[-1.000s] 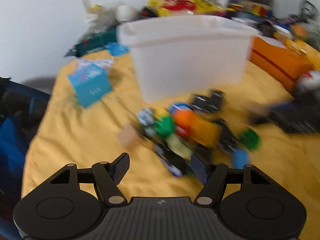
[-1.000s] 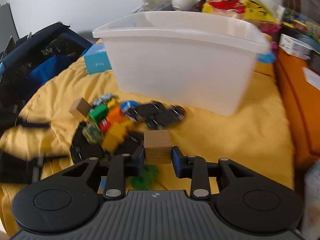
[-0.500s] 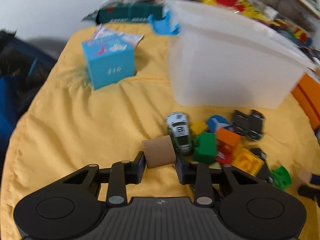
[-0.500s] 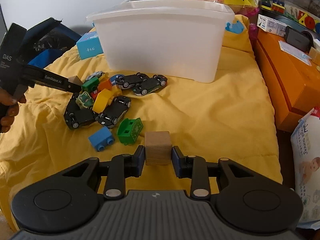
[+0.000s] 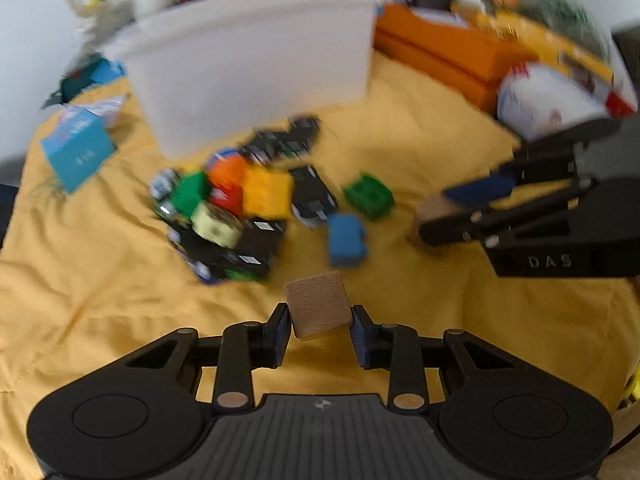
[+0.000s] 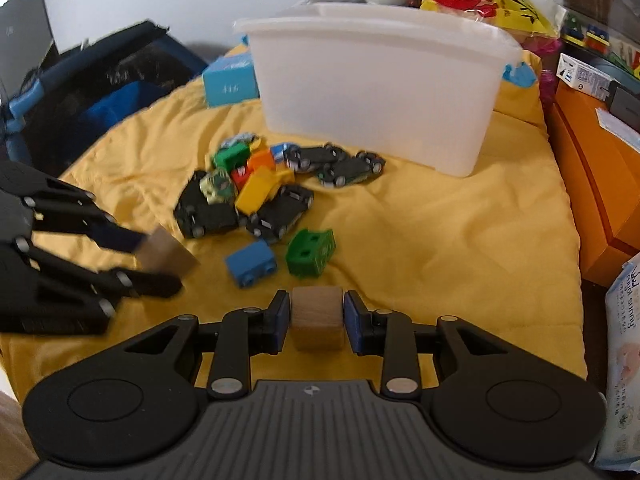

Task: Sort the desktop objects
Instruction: 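Grasp the other wooden cube with the left tool, then carry both wooden cubes over the white bin and open both tools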

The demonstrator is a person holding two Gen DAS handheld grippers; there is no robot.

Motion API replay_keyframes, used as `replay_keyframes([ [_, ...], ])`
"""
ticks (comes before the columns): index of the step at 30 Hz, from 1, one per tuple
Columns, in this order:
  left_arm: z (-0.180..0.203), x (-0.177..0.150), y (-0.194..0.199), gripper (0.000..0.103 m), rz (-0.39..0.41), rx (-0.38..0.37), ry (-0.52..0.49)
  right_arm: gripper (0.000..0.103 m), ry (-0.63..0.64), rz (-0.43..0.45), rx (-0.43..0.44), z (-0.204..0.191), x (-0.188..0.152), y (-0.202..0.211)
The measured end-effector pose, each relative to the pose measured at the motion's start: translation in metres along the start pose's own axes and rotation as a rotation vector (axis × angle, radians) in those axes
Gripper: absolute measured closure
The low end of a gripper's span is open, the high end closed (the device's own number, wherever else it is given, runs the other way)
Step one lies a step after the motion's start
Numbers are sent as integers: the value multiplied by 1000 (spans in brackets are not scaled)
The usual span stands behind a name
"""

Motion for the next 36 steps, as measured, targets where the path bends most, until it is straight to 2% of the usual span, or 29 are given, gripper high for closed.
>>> replay_keyframes([
  [3, 4, -1, -4, 66, 6, 36, -37, 68, 35, -24, -14, -1, -8, -4],
  [6, 3, 0, -5, 56, 1, 66, -38, 67, 36, -35, -12, 0, -11, -6],
  [8, 3, 0, -5, 57, 4, 60, -25, 66, 30, -24, -3, 0, -8, -8],
  [10, 2, 0, -5, 68, 6, 42, -5, 65, 32, -24, -5, 0, -7, -12],
  [12, 2, 1, -4, 68, 7, 33, 0, 70, 44, -35, -9, -1, -7, -14],
  [14, 2, 4, 0, 68, 5, 34, -9, 70, 62, -41, -14, -2, -6, -13],
  [19, -15, 33, 29, 68, 80, 45, 18, 70, 91, 0, -33, -2, 11, -1],
  [25, -47, 98, 73, 68, 249, 120, 19, 70, 103, 138, -71, 3, 61, 23],
  [31, -87, 174, 113, 68, 427, 202, 5, 70, 14, 336, -85, 25, 143, 61],
  [34, -106, 207, 116, 68, 482, 237, -1, 70, -55, 389, -60, 36, 181, 68],
  [36, -117, 223, 110, 68, 485, 259, -8, 70, -104, 425, -41, 43, 203, 70],
])
Point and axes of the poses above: each gripper's, at about its wrist camera, not at the fingertips, and y roughly against the way its jaws point, z to its right, x to its top, the point moved 10 cm from there along -y, roughly the way its jaws point, and after that the axes turned 9 degrees about -y, right-handed, at the moved point
